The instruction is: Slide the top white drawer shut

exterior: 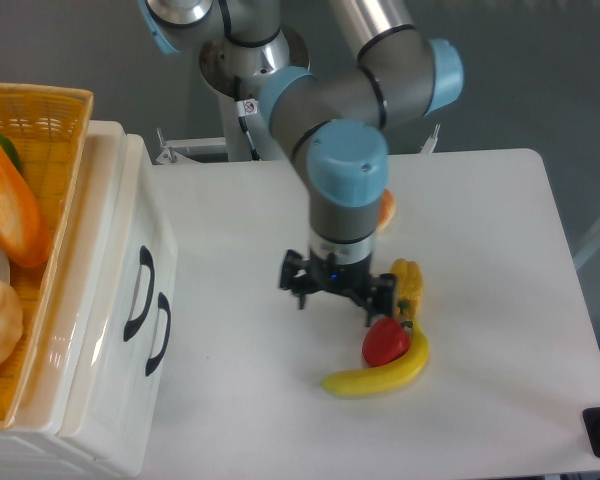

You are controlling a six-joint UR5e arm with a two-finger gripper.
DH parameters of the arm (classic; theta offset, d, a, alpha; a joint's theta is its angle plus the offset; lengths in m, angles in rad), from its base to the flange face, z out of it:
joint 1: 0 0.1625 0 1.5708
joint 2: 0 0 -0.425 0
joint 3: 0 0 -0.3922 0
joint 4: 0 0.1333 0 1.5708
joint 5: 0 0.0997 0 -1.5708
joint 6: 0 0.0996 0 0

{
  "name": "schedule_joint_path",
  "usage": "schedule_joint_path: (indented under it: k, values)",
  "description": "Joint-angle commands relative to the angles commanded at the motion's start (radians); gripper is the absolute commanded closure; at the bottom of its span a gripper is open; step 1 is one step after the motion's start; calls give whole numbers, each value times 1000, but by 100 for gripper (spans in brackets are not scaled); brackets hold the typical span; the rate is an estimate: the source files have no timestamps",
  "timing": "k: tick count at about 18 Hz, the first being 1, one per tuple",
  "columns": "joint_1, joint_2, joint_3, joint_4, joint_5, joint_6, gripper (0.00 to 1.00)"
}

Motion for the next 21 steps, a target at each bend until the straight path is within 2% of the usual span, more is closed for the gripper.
schedule_joint_path:
  k: [3, 9, 14, 17, 21]
  values:
    - [60, 15, 21, 2, 57, 130, 0]
    - [192, 45, 21, -2, 57, 336, 0]
    - [265, 87, -23, -15, 43, 512, 0]
    - [321, 98, -34, -20, 5, 627, 0]
    - [373, 115, -57, -26, -75, 657, 0]
